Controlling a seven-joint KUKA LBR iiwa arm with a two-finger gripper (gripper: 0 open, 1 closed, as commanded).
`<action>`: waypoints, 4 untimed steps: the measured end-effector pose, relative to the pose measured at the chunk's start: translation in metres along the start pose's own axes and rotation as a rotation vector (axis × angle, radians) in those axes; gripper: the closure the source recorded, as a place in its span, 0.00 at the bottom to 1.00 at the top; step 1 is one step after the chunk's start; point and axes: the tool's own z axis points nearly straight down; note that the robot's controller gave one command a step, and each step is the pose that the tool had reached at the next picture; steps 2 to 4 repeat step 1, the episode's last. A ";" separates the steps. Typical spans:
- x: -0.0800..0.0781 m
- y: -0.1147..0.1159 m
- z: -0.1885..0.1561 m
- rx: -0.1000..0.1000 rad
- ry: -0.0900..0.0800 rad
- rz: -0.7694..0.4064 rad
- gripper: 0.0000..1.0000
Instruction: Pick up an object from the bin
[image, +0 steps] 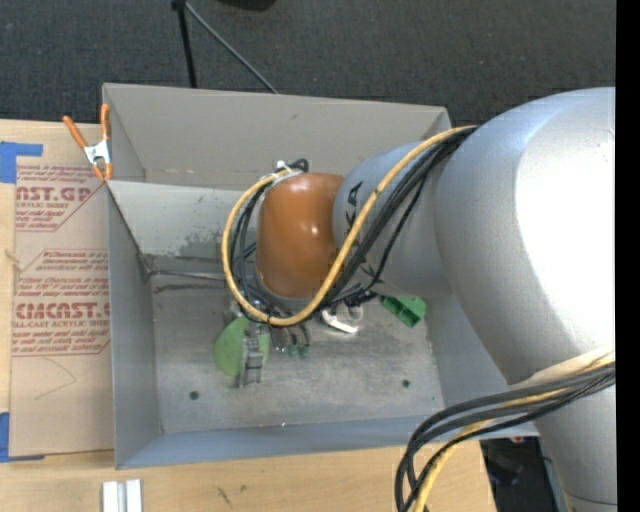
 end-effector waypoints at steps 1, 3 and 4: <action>-0.010 -0.024 -0.129 0.002 -0.007 -0.011 1.00; -0.010 -0.024 -0.129 0.002 -0.007 -0.011 1.00; -0.010 -0.024 -0.129 0.002 -0.007 -0.011 1.00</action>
Offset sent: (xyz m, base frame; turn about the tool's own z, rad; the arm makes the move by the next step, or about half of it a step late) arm 0.0087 -0.0235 0.1240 -0.0121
